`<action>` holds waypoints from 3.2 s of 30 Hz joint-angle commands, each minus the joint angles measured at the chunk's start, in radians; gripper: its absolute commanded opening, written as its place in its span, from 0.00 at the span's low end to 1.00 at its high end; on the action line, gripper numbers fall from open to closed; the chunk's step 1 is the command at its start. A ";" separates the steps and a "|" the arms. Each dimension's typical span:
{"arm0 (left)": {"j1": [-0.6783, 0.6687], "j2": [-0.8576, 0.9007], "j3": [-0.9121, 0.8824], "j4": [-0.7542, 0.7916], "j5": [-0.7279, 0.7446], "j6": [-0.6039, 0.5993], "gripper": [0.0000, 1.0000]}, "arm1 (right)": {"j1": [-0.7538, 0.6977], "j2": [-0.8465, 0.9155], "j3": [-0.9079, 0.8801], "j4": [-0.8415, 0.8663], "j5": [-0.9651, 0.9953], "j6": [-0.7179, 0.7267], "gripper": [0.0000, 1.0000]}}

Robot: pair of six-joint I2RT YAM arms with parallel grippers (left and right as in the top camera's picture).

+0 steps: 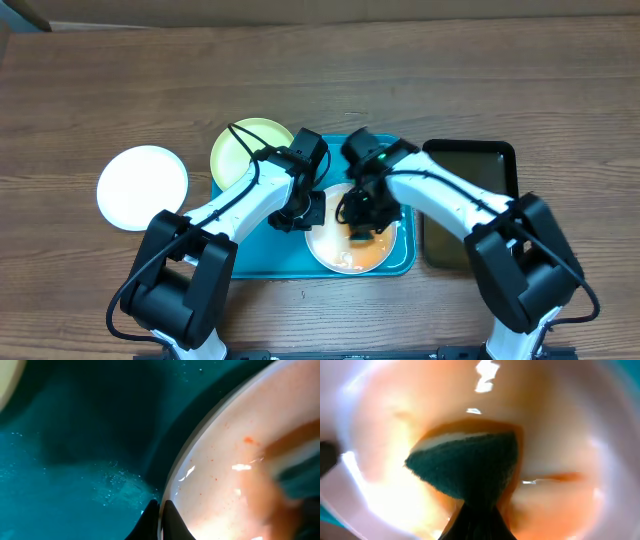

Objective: Clean dirty plates on tray and stack at the side
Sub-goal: 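Scrub the orange-stained plate with the sponge while left gripper holds it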

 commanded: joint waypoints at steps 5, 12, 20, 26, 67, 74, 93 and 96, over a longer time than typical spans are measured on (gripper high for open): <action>-0.007 -0.027 -0.002 0.000 0.001 0.018 0.04 | 0.062 0.026 -0.001 0.130 0.042 0.065 0.04; -0.007 -0.027 -0.002 -0.002 0.001 0.018 0.04 | 0.060 0.026 -0.001 0.245 0.226 0.083 0.04; -0.007 -0.027 -0.002 -0.009 0.000 0.018 0.04 | 0.060 0.026 -0.001 0.175 0.339 0.119 0.04; -0.007 -0.027 -0.002 -0.010 0.000 0.018 0.04 | 0.048 0.026 0.000 0.126 0.383 0.168 0.04; -0.007 -0.027 -0.002 -0.016 0.000 0.014 0.04 | -0.028 0.026 -0.001 0.147 -0.150 0.204 0.04; -0.007 -0.027 -0.002 -0.016 0.000 0.014 0.04 | -0.019 0.029 -0.018 0.119 -0.128 0.276 0.04; -0.006 -0.027 -0.002 -0.023 0.000 0.014 0.04 | -0.107 0.012 -0.142 0.028 0.037 0.214 0.04; -0.006 -0.027 -0.002 -0.023 0.000 0.014 0.04 | -0.117 -0.005 -0.132 -0.033 0.158 0.214 0.04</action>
